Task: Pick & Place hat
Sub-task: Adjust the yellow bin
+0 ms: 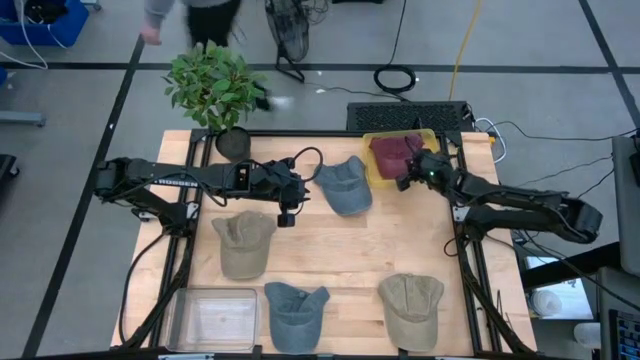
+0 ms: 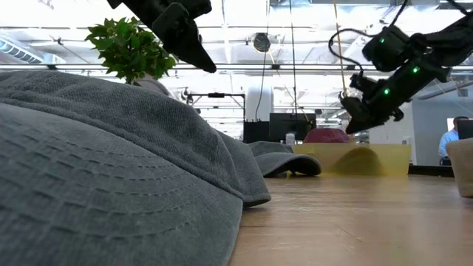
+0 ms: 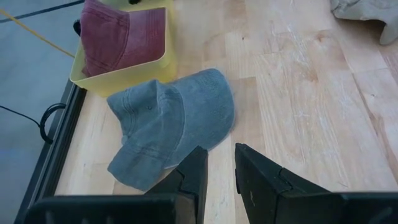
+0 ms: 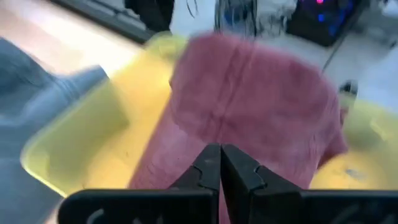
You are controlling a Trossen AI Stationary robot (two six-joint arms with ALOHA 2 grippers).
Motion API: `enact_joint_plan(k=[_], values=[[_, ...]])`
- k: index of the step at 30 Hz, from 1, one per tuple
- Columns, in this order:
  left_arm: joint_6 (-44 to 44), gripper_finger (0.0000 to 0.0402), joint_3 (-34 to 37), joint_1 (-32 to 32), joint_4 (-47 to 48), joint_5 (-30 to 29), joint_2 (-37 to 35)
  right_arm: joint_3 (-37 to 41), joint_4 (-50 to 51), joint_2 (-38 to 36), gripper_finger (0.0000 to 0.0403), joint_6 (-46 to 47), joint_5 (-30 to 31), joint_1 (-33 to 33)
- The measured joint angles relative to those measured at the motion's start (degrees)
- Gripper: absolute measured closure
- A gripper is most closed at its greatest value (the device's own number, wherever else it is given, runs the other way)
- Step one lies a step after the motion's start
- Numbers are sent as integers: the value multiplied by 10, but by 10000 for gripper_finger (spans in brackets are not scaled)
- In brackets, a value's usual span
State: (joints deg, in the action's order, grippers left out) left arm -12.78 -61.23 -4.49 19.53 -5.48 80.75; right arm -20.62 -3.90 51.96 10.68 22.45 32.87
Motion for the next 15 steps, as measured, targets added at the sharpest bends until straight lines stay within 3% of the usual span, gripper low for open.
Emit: enact_joint_plan(k=[5, 8, 10, 15], values=[[5, 314, 0, 0, 0, 0, 0, 0, -31, -29, 400, -31, -9, -30], [8, 314, 0, 0, 0, 0, 0, 0, -67, -30, 402, -39, -73, -52], [8, 314, 0, 0, 0, 0, 0, 0, -93, -24, 402, -38, -107, -66], [8, 314, 0, 0, 0, 0, 0, -1, -92, 17, 402, -10, -124, -90]])
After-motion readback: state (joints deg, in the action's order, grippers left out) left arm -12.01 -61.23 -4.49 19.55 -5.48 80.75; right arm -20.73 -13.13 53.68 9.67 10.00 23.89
